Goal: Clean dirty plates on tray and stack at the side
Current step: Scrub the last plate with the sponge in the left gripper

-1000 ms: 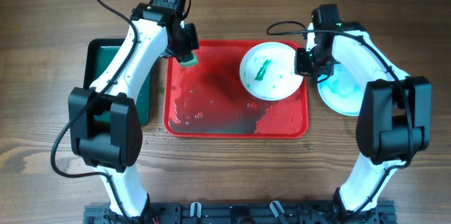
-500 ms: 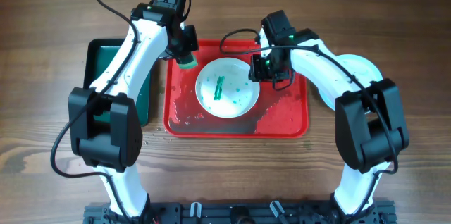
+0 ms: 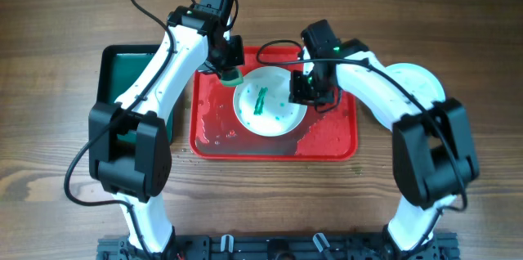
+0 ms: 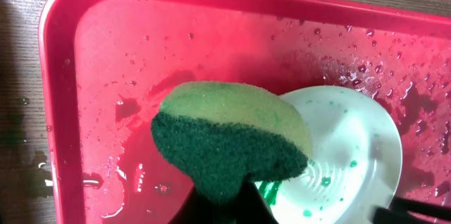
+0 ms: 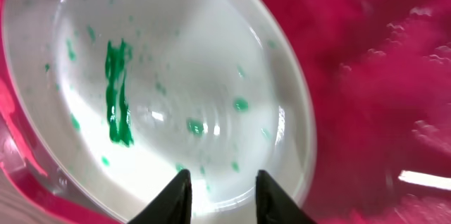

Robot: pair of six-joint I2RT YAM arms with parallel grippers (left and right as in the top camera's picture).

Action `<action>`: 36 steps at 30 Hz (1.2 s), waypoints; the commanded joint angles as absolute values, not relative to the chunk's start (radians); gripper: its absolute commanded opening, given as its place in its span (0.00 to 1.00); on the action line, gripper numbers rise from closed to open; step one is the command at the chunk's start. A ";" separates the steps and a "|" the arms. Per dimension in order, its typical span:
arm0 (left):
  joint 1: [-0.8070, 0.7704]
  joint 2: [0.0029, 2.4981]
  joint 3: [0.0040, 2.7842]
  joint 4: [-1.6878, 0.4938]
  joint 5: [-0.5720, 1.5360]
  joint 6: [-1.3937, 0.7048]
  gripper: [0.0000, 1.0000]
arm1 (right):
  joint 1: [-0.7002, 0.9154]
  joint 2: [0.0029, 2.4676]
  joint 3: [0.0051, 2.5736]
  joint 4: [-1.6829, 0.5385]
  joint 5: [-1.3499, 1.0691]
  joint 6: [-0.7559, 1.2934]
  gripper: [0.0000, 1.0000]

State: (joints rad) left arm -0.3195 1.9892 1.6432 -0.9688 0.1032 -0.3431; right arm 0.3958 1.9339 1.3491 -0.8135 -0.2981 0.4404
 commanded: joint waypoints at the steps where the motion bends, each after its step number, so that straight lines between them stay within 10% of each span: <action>1: -0.315 1.979 1.653 -0.967 0.112 -0.340 0.04 | 0.388 1.894 1.354 -0.834 -0.160 0.450 0.34; 8: -0.317 1.981 1.653 -0.965 0.168 -0.212 0.04 | 0.387 1.981 1.260 -0.699 -0.186 0.451 0.34; 16: -0.317 2.013 1.653 -0.966 0.168 -0.212 0.04 | 0.395 2.059 1.259 -0.552 -0.302 0.500 0.04; 31: -0.346 2.311 1.653 -0.921 0.100 -0.154 0.04 | 0.395 2.061 1.259 -0.532 -0.317 0.474 0.04; 36: -0.432 2.312 1.653 -0.980 0.371 0.156 0.04 | 0.395 2.061 1.259 -0.527 -0.324 0.474 0.04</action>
